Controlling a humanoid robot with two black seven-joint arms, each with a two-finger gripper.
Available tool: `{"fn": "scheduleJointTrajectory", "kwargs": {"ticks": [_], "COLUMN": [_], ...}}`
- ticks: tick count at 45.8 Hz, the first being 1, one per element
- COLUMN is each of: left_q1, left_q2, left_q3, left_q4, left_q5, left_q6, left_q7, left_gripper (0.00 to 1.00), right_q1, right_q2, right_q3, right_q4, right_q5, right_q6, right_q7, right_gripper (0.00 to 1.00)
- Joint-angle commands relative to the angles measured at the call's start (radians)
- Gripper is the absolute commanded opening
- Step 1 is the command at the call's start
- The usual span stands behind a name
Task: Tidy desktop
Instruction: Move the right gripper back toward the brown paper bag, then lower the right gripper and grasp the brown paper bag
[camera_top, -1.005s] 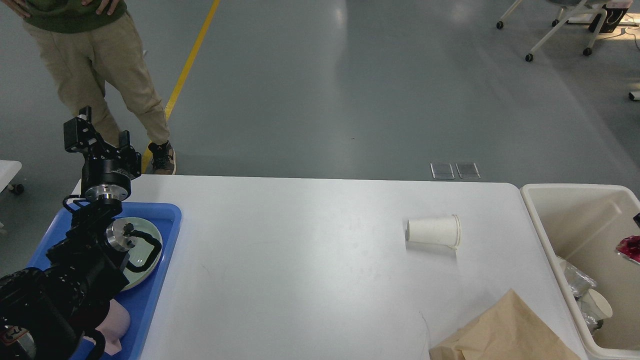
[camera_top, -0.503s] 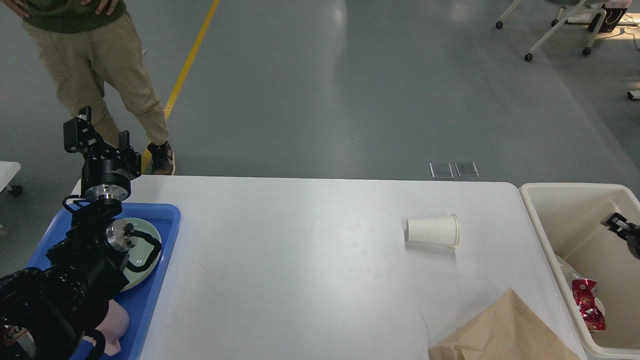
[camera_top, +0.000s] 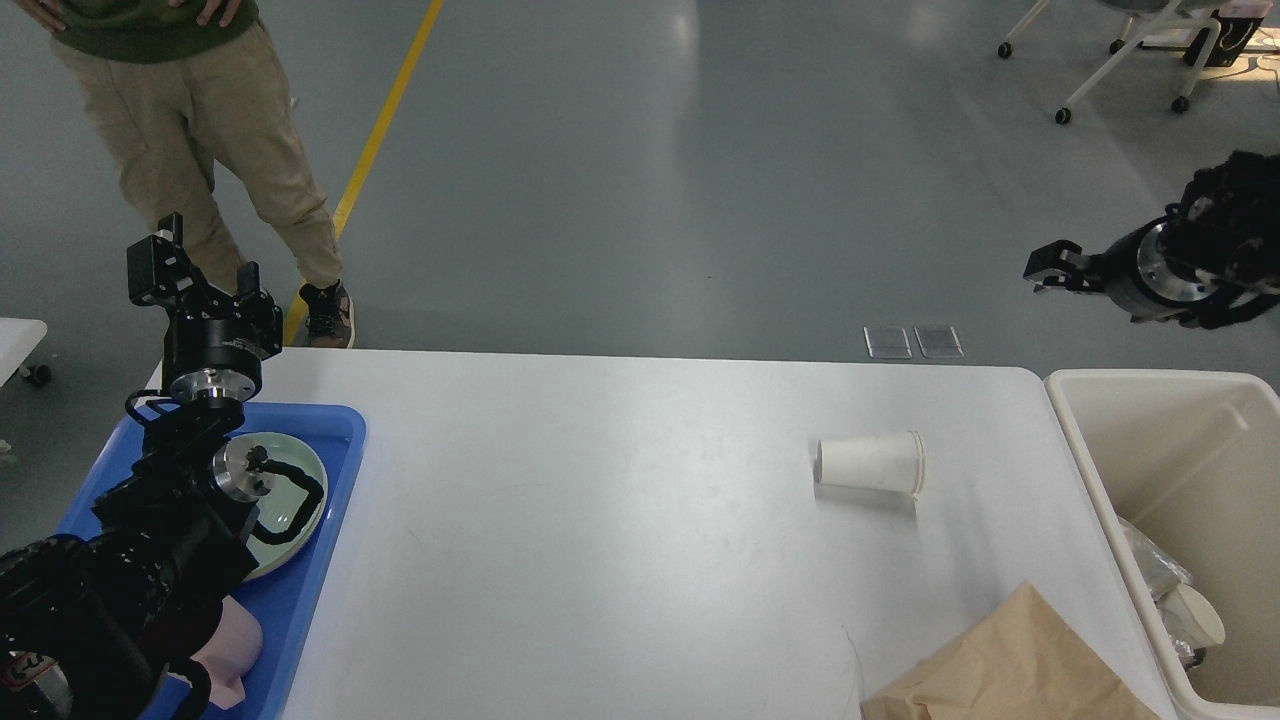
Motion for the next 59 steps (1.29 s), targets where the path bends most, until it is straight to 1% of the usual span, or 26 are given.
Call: {"fn": "scheduleJointTrajectory", "kwargs": {"ticks": [1,5,8,13,15,17,25,31,39,41,49,59], "left_q1": [0.0,0.0,0.0,0.0,0.0,-0.002,-0.002,0.0,0.0,0.0,-0.002,0.0], "left_q2": [0.0,0.0,0.0,0.0,0.0,0.0,0.0,0.0,0.0,0.0,0.0,0.0], "left_q3": [-0.001,0.001,0.001,-0.001,0.001,-0.001,-0.001,-0.001,-0.001,-0.001,-0.001,0.0], "left_q4": [0.0,0.001,0.0,0.0,0.0,0.001,0.001,0.001,0.0,0.0,0.0,0.0], "left_q5": [0.0,0.001,0.0,0.0,0.001,0.0,0.001,0.0,0.0,0.0,0.001,0.001], "left_q6": [0.0,0.0,0.0,0.0,0.0,0.0,0.0,0.0,0.0,0.0,0.0,0.0], "left_q7": [0.0,-0.002,0.0,-0.002,0.0,0.0,-0.002,0.0,0.0,-0.002,0.0,0.0], "left_gripper": [0.96,0.96,0.96,0.96,0.96,0.96,0.96,0.96,0.96,0.96,0.96,0.96], "right_q1": [0.183,0.282,0.344,0.399,0.411,0.418,0.384,0.186,0.017,-0.024,-0.15,-0.227], "right_q2": [0.019,0.019,0.019,0.017,0.019,0.019,0.003,-0.018,-0.061,-0.064,-0.06,-0.05], "right_q3": [0.001,0.007,0.009,0.006,0.006,0.006,-0.006,-0.02,-0.02,-0.02,-0.013,0.007], "right_q4": [0.162,0.228,0.26,0.282,0.282,0.282,0.272,0.269,0.268,0.268,0.269,0.269], "right_q5": [0.001,0.003,0.008,0.008,0.008,0.008,0.006,0.008,0.009,0.008,0.009,0.015], "right_q6": [0.098,0.188,0.275,0.446,0.493,0.518,0.504,0.478,0.388,0.378,0.359,0.32], "right_q7": [0.0,-0.001,-0.001,-0.003,-0.003,-0.005,-0.006,-0.008,-0.008,-0.008,-0.008,-0.008], "right_gripper": [1.0,1.0,1.0,1.0,1.0,1.0,1.0,1.0,1.0,1.0,1.0,1.0]}}
